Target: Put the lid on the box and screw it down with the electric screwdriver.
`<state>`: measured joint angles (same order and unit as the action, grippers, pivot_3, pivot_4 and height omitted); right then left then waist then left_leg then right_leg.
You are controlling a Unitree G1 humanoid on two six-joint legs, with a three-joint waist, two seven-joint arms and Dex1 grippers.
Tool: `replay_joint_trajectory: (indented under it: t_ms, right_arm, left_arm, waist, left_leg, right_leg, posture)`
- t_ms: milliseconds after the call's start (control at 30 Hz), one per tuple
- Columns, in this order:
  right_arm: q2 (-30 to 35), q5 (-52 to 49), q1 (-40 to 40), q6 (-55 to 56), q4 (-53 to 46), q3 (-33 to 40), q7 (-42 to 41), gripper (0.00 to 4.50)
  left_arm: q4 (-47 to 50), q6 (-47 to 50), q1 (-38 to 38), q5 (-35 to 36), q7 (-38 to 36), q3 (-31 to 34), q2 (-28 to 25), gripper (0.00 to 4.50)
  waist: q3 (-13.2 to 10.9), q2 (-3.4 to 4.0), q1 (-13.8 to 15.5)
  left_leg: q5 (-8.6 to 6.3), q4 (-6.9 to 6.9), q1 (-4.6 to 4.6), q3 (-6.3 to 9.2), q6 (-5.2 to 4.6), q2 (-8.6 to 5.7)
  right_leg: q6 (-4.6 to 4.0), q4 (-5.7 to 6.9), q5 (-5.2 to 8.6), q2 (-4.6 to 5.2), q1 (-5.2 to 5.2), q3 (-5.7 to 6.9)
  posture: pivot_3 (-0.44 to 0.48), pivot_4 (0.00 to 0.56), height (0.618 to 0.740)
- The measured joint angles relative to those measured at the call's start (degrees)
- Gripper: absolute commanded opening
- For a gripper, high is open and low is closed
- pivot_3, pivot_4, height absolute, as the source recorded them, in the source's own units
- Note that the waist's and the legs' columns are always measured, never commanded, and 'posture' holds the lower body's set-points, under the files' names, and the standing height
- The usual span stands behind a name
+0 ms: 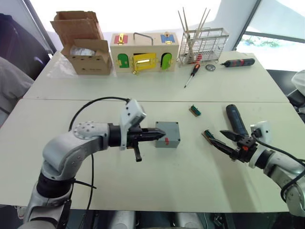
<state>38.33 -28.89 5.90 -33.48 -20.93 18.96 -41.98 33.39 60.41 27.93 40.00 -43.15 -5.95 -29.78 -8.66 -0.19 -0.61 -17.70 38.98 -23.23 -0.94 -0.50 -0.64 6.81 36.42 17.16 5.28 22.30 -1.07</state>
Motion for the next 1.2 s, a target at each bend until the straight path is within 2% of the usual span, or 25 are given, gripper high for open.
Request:
replay_joint_trajectory:
  t_ms: [33, 67, 133, 300, 333, 467, 767, 867, 900, 933, 967, 1000, 1200]
  right_arm:
    - [-0.1, 0.3, -0.2, 0.3, 0.3, -0.5, 0.1, 4.36]
    - [-0.5, 0.8, -0.7, 0.8, 0.9, -0.9, 0.7, 4.43]
    - [-1.6, 1.7, -2.5, 1.4, 2.3, -2.0, 1.9, 4.43]
    - [-2.7, 3.0, -3.9, 2.5, 5.1, -3.7, 3.4, 4.43]
    - [-2.8, 3.4, -4.0, 3.0, 5.7, -3.9, 3.5, 3.94]
    - [-3.2, 4.1, -4.1, 4.3, 7.6, -4.3, 3.8, 2.79]
    - [-3.2, 4.1, -3.7, 5.2, 7.8, -4.3, 3.7, 2.79]
    - [-3.2, 4.1, -3.7, 5.3, 7.9, -4.4, 3.7, 1.98]
    - [-3.2, 4.2, -3.7, 5.4, 8.1, -4.5, 3.7, 1.36]
    - [-3.2, 4.3, -3.7, 5.5, 8.3, -4.6, 3.7, 1.03]
    - [-3.3, 4.4, -3.7, 5.7, 8.6, -4.7, 3.7, 0.4]
    - [-3.4, 4.5, -3.8, 5.8, 8.8, -4.7, 3.8, 0.03]
    - [-3.5, 5.3, -4.2, 6.9, 9.7, -5.0, 3.8, 0.03]
  left_arm:
    - [0.0, -0.3, 0.3, -0.3, 0.1, -0.7, 0.0, 0.0]
    - [-0.3, -1.0, 0.6, -0.9, 0.3, -1.7, 0.0, 0.0]
    - [-1.4, -2.2, 0.8, -2.2, 0.6, -3.4, 0.0, 0.0]
    - [-1.8, -3.5, -0.4, -3.4, 0.1, -5.1, -2.1, 0.0]
    - [-1.8, -3.6, -0.5, -3.3, -0.1, -5.2, -2.2, 0.0]
    - [-1.8, -3.7, -0.8, -3.3, -0.2, -5.2, -2.8, 0.0]
    - [-1.9, -5.1, -2.0, -4.3, 0.0, -5.8, -3.3, 0.0]
    - [-1.9, -5.5, -2.0, -4.5, 0.0, -6.2, -3.3, 0.0]
    - [-1.9, -5.7, -2.0, -4.5, 0.0, -6.3, -3.3, 0.0]
    - [-1.9, -5.8, -2.0, -4.5, 0.0, -6.3, -3.3, 0.0]
    - [-2.0, -5.8, -2.0, -4.5, 0.0, -6.3, -3.3, 0.0]
    - [-2.0, -5.8, -2.0, -4.5, 0.0, -6.3, -3.3, 0.0]
    - [-2.3, -6.0, -2.0, -4.6, 0.5, -6.3, -3.3, 0.0]
  waist:
    - [0.0, 0.02, 0.0]
    - [0.0, 0.02, 0.0]
    - [0.0, 0.03, 0.0]
    - [0.0, 0.03, 0.2]
    - [0.0, 0.03, 0.2]
    - [0.0, 0.03, 0.2]
    - [0.0, 0.03, 0.1]
    - [0.0, 0.04, 0.1]
    - [0.0, 0.03, 0.1]
    - [0.0, 0.03, 0.1]
    - [0.0, 0.04, 0.1]
    - [0.0, 0.04, 0.1]
    - [0.0, 0.03, 0.2]
  left_leg:
    - [0.01, -0.01, -0.01, 0.0, 0.01, 0.02]
    - [0.03, 0.0, -0.01, 0.0, 0.04, 0.06]
    - [0.21, 0.0, -0.02, -0.01, 0.33, 0.08]
    - [0.19, 0.03, -0.07, -0.02, 0.28, 0.12]
    - [0.14, 0.06, -0.07, -0.02, 0.19, 0.12]
    - [0.08, 0.09, -0.07, -0.02, 0.09, 0.12]
    - [0.1, 0.09, -0.07, -0.02, 0.12, 0.13]
    - [0.1, 0.09, -0.06, -0.02, 0.12, 0.13]
    - [0.11, 0.09, -0.06, -0.02, 0.13, 0.13]
    - [0.11, 0.09, -0.06, -0.02, 0.13, 0.13]
    - [0.11, 0.1, -0.06, -0.02, 0.13, 0.13]
    - [0.11, 0.1, -0.06, -0.02, 0.13, 0.13]
    - [0.11, 0.12, -0.06, -0.02, 0.13, 0.13]
  right_leg:
    - [0.0, 0.0, 0.0, -0.05, 0.02, -0.01]
    - [0.0, 0.0, 0.0, -0.12, 0.02, -0.02]
    - [0.0, -0.01, 0.0, -0.19, 0.05, -0.05]
    - [0.0, -0.01, 0.0, -0.25, 0.06, -0.03]
    - [0.0, -0.01, 0.0, -0.26, 0.05, -0.03]
    - [0.01, 0.0, 0.0, -0.26, 0.04, -0.03]
    - [0.01, 0.01, 0.0, -0.3, 0.04, -0.02]
    - [0.01, 0.03, 0.0, -0.31, 0.05, -0.02]
    - [0.01, 0.04, 0.0, -0.31, 0.05, -0.01]
    - [0.01, 0.05, 0.0, -0.31, 0.05, -0.02]
    - [0.01, 0.05, 0.0, -0.32, 0.05, -0.01]
    - [0.01, 0.05, 0.0, -0.32, 0.05, -0.01]
    - [0.01, 0.07, 0.0, -0.34, 0.05, -0.01]
  posture:
    - [0.0, 0.15, 0.74]
    - [0.0, 0.15, 0.74]
    - [0.0, 0.15, 0.74]
    - [0.0, 0.15, 0.74]
    - [0.0, 0.15, 0.74]
    - [0.0, 0.15, 0.74]
    - [0.0, 0.15, 0.74]
    - [0.0, 0.15, 0.74]
    - [0.0, 0.15, 0.74]
    - [0.0, 0.15, 0.74]
    - [0.0, 0.15, 0.74]
    - [0.0, 0.15, 0.74]
    - [0.0, 0.15, 0.74]
